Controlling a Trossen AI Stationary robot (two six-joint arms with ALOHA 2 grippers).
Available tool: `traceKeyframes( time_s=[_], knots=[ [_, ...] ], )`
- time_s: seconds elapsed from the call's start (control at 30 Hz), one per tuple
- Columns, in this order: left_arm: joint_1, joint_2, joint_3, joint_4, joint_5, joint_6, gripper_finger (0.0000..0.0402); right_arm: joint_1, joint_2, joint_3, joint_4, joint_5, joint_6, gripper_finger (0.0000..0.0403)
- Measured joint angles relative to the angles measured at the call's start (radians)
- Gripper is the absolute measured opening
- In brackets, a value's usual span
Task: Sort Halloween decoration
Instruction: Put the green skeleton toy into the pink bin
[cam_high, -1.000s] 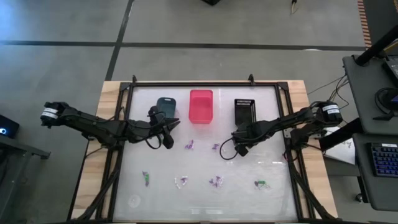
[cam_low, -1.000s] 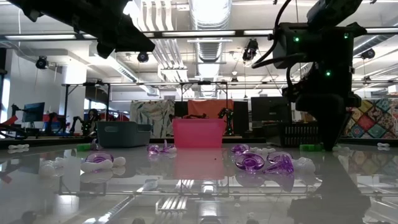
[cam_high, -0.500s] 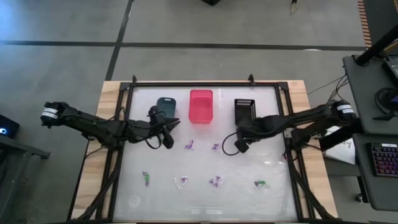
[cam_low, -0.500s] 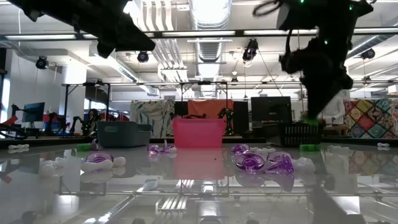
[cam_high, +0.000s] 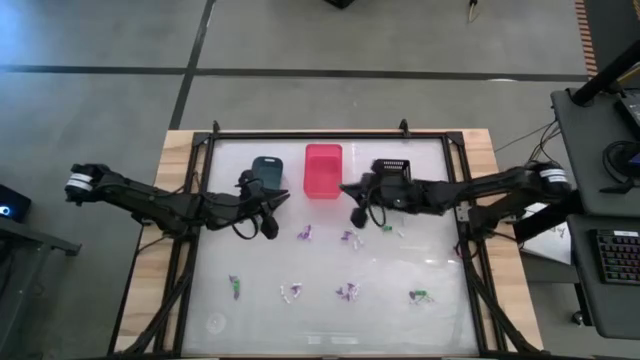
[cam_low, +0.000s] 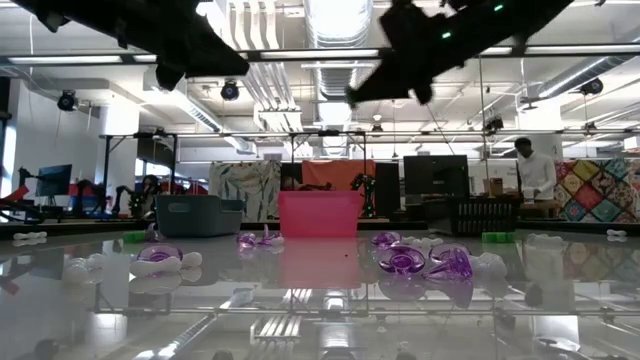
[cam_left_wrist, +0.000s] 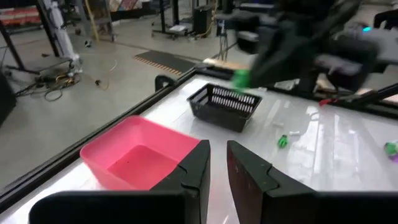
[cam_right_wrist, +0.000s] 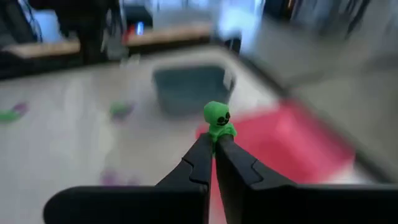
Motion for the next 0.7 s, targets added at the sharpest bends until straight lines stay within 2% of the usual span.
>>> traceKeyframes(
  time_s=[0.13,0.3,0.47,0.7],
  knots=[
    [-0.014,-0.047,0.002,0.002,0.002,0.028,0.0037,-0.076,0.134,0.007,0.279,-0.003,-0.153,0.0008],
    [-0.019,-0.107,0.002,0.000,0.001,0.065,0.0037,-0.171,0.288,0.029,0.456,-0.001,-0.182,0.0009],
    [-0.019,-0.128,0.002,-0.007,0.001,0.078,0.0037,-0.232,0.387,0.058,0.480,-0.002,-0.069,0.0009],
    [-0.019,-0.112,0.001,-0.008,0.000,0.078,0.0037,-0.242,0.395,0.066,0.479,-0.007,-0.047,0.0013]
  ],
)
